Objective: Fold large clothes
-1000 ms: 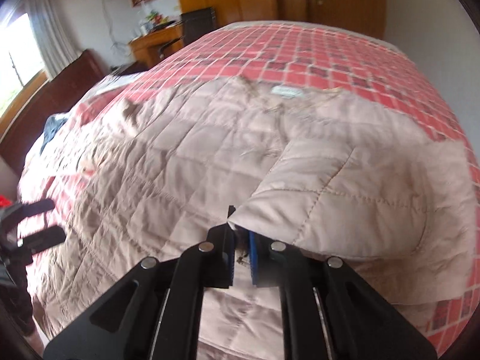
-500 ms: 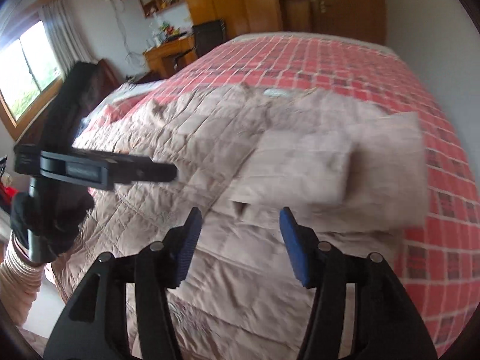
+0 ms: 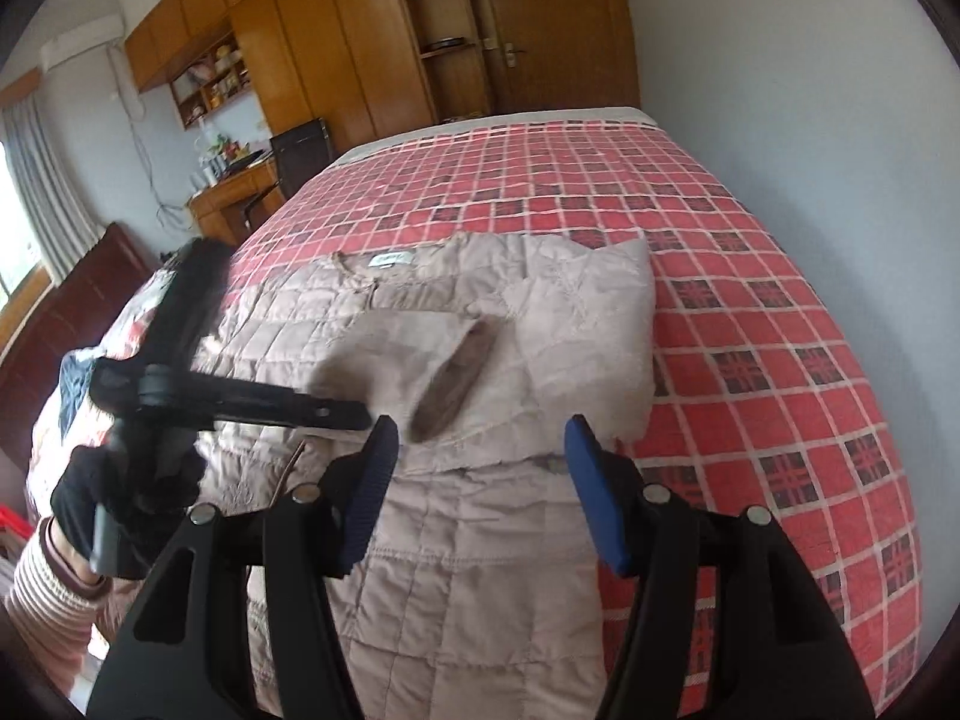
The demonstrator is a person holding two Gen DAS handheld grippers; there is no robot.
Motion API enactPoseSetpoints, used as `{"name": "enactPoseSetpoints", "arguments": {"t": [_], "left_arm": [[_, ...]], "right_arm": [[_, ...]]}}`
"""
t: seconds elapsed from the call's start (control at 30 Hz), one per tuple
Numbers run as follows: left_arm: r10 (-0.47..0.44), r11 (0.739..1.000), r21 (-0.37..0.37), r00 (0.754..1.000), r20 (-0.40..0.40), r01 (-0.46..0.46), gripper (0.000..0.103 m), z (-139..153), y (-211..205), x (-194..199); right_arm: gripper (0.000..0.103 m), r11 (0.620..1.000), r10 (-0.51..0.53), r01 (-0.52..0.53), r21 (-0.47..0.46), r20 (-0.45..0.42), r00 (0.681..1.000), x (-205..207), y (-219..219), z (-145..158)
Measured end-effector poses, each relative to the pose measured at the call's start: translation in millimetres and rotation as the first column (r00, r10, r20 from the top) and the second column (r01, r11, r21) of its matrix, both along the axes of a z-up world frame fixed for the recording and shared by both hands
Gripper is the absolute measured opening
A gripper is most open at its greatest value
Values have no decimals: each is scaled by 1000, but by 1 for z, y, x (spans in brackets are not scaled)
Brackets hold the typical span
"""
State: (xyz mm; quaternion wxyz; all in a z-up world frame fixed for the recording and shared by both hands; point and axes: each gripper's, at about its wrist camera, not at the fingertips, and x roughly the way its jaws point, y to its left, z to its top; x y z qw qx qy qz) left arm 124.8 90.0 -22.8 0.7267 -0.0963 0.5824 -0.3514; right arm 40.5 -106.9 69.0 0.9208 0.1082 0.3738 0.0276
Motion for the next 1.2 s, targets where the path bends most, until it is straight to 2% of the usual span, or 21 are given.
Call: {"name": "enactPoseSetpoints", "arguments": {"t": [0.1,0.23,0.43,0.53,0.63,0.7,0.73,0.77,0.87,0.93,1.03,1.13,1.2], "left_arm": [[34,998,-51,995,89,-29,15,24,24,2],[92,995,-62,980,177,-82,15,44,62,12],[205,979,-37,966,155,-202,17,28,117,42],[243,970,-35,965,102,-241,28,11,144,52],[259,966,-1,963,70,-259,37,-7,162,59],[267,964,-18,962,58,-266,46,-14,175,56],[275,961,-27,959,65,-274,54,-12,180,56],[289,957,-25,953,88,-288,63,-8,187,54],[317,946,3,923,221,-325,74,20,197,32],[291,952,6,911,293,-306,81,33,191,18],[247,965,-5,906,342,-261,92,49,172,9],[230,959,75,908,349,-272,92,46,150,19],[260,939,128,900,349,-320,89,39,141,32]], "right_arm": [[58,999,-24,25,46,-26,999,17,-16,-3],[58,987,33,-18,157,-94,995,55,-25,-16],[57,962,125,-75,264,-176,976,117,-11,-45],[57,973,124,-69,218,-249,961,135,2,-63],[55,984,106,-53,170,-323,940,148,9,-86],[55,984,105,-53,168,-321,941,147,12,-91],[55,983,106,-53,174,-315,943,145,11,-90],[55,982,107,-52,179,-311,944,144,9,-90],[55,979,107,-51,196,-291,951,136,6,-82],[57,979,110,-55,196,-279,954,135,5,-79],[58,979,104,-45,201,-294,950,137,5,-83],[57,978,103,-42,204,-300,948,138,3,-85],[57,975,105,-39,218,-298,949,140,1,-86]]}}
